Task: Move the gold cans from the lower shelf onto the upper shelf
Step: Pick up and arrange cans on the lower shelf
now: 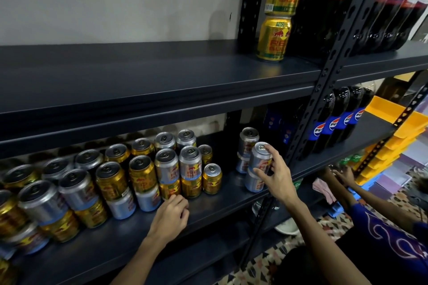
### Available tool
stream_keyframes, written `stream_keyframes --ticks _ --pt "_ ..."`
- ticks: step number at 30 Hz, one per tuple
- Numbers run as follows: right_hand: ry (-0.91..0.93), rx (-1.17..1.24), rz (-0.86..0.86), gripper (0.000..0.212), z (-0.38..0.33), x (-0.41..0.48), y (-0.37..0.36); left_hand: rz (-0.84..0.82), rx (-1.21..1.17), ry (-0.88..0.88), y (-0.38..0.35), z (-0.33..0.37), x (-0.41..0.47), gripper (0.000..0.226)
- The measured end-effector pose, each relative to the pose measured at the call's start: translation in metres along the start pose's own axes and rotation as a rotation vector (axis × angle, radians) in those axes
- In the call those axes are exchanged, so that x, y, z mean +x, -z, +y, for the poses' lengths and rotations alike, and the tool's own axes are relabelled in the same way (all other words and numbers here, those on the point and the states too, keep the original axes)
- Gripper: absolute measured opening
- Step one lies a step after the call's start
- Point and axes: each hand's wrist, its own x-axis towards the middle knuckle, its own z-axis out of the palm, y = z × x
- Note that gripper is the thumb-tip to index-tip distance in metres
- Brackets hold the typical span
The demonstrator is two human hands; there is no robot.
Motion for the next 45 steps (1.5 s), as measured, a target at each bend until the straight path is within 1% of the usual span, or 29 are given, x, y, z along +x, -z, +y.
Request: stream_keyframes --ticks 2,6,11,14,16,18,20,22,24,26,28,30,31,34,38,41,42,45 --pt "-0.013 -0.003 0.001 0.078 0.0 -0.001 0.001 -0.001 0.006 0.006 -0.001 -0.001 0.0 0.009" --pt "-0.042 0.02 -0.003 0.08 0.001 -0.002 -0.001 -0.001 0.014 0.014 -0.002 -0.001 0.0 0.019" --pt "-0.001 0.014 0.018 0.088 -0.004 -0.005 -0.001 0.007 0.014 0.017 -0.002 -0.001 -0.001 0.019" --pt "0.062 -0.047 0.137 0.091 -0.013 -0.01 -0.003 0.008 0.019 0.018 -0.002 -0.001 -0.001 0.02" --pt "0.101 -0.063 0.247 0.086 -0.022 -0.015 -0.008 0.008 0.015 0.018 -0.003 -0.001 -0.001 0.019" --pt "0.199 -0.071 0.331 0.078 -0.034 -0.019 -0.015 0.007 0.017 0.017 -0.003 -0.001 0.0 0.012" --pt "0.303 -0.076 0.342 0.069 -0.046 -0.023 -0.027 0.006 0.015 0.015 -0.002 -0.001 0.0 0.009" --pt "0.354 -0.068 0.268 0.06 -0.053 -0.024 -0.043 0.008 0.018 0.013 -0.001 0.0 0.0 0.016" --pt "0.304 -0.047 0.118 0.055 -0.054 -0.021 -0.061 0.007 0.033 0.008 0.0 0.0 -0.001 0.02" --pt "0.201 -0.047 -0.066 0.06 -0.05 -0.016 -0.08 0.001 0.037 0.011 0.0 0.0 -0.002 0.019" --pt "0.093 -0.069 -0.224 0.07 -0.044 -0.011 -0.096 -0.001 0.024 0.018 -0.001 0.0 -0.002 0.015" --pt "0.043 -0.094 -0.317 0.074 -0.038 -0.007 -0.109 -0.002 0.02 0.02 -0.001 0.0 -0.002 0.007" --pt "0.026 -0.104 -0.348 0.074 -0.036 -0.007 -0.114 -0.003 0.016 0.026 -0.001 0.0 -0.002 0.006" --pt "-0.002 -0.108 -0.378 0.072 -0.033 -0.008 -0.123 -0.007 0.013 0.031 -0.001 0.001 -0.001 0.01" --pt "-0.029 -0.127 -0.335 0.074 -0.031 -0.007 -0.131 0.016 0.033 0.013 0.001 0.002 0.0 0.008" --pt "-0.077 -0.124 -0.333 0.077 -0.033 -0.008 -0.138 0.033 0.04 -0.006 0.002 0.004 -0.001 0.005" --pt "-0.088 -0.112 -0.327 0.077 -0.034 -0.008 -0.14 0.043 0.045 -0.015 0.003 0.005 -0.001 0.006" --pt "-0.073 -0.104 -0.294 0.069 -0.036 -0.008 -0.142 0.069 0.045 -0.037 0.005 0.005 -0.002 0.02"
